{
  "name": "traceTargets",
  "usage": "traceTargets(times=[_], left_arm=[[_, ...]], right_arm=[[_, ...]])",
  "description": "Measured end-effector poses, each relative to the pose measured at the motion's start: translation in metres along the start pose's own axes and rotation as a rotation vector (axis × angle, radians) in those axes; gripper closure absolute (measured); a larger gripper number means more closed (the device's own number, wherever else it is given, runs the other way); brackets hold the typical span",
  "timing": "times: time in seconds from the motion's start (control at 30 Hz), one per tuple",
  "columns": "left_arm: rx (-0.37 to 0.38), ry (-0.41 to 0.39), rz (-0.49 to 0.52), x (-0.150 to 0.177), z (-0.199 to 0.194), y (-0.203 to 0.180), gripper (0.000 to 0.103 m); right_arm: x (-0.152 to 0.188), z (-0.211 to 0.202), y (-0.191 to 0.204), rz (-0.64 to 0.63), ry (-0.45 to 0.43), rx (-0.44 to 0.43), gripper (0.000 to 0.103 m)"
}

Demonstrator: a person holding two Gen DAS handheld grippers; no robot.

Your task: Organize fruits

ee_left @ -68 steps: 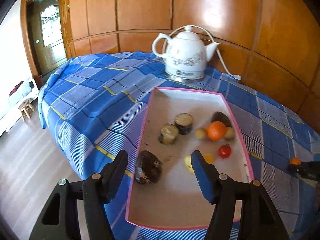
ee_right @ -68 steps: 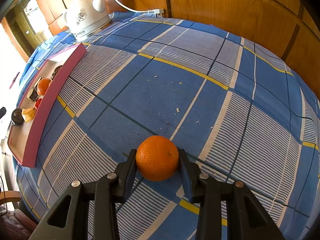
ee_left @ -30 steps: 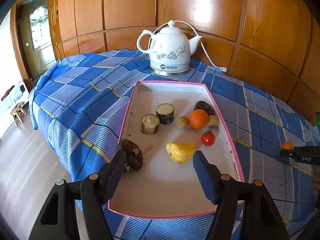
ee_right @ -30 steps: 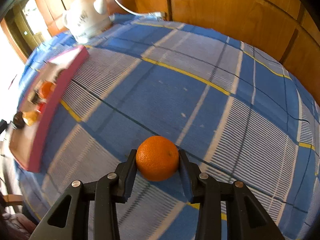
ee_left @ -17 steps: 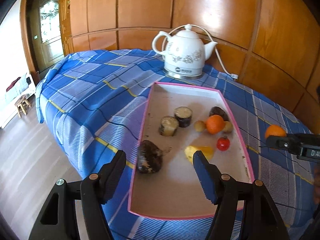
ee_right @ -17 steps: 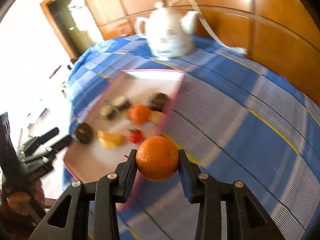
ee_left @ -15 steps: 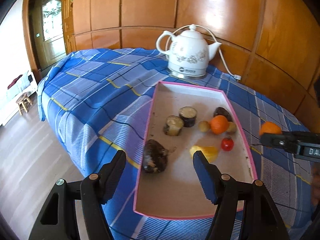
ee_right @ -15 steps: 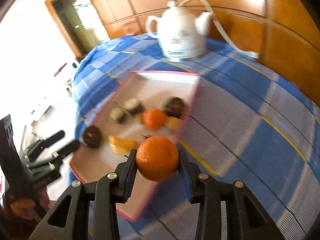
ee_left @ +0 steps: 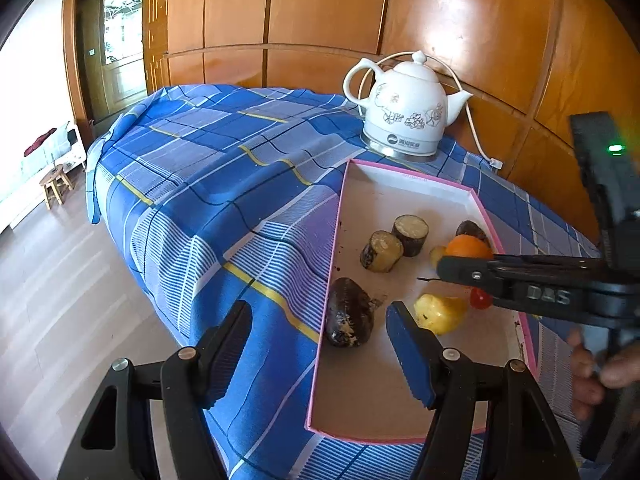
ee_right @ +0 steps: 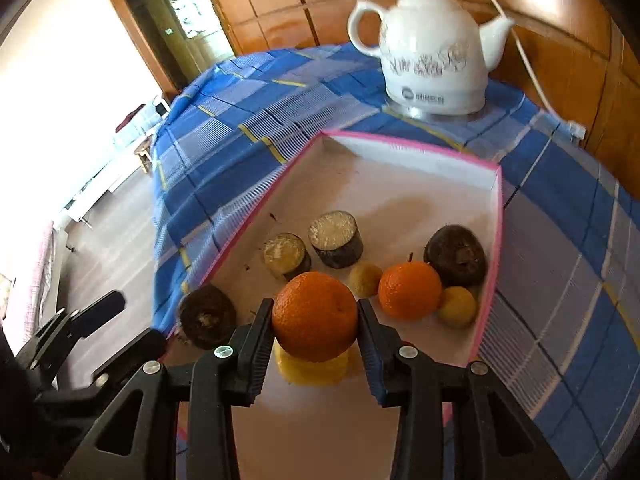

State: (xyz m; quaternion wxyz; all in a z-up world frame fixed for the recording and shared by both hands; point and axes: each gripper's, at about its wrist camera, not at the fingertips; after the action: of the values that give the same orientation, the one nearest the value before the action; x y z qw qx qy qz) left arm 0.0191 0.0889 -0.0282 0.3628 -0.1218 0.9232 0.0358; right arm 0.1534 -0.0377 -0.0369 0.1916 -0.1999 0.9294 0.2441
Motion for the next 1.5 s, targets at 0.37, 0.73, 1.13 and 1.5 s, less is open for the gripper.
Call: traceTargets(times=[0.37,0.73,1.13,1.5], left_arm=[[-0.032,0.026,0.017,0.004,0.009,-0.001,0.033],[-0.081,0.038,0.086,0.000,0.026,-0.012,0.034],[-0.065,-0.010,0.127,-0.020,0.030,-0.039,0.036],[-0.001,-0.070,0.115,-0.018,-0.007,-0.047,0.029]], right_arm=[[0.010,-0.005,-0.009,0.031,-0.017,-0.012,0.060],[0.034,-0.032,0.005,-0.031,-0.041,-0.002,0.066],[0.055,-0.057,-0.009,0.030,-0.096,0.028,0.066],[0.076,-0.078,-0.009,0.061,-0.165,0.098,0.066]])
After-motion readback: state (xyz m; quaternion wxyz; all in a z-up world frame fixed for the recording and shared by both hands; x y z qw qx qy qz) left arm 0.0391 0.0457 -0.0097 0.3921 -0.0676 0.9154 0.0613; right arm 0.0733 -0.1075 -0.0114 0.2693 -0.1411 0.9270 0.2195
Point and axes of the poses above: each gripper's, at about its wrist camera, not at the fingertips, and z roughly the way its jaws point, y to its left, x to its underside, and after that the axes turned 6 degrees about -x, right-handed
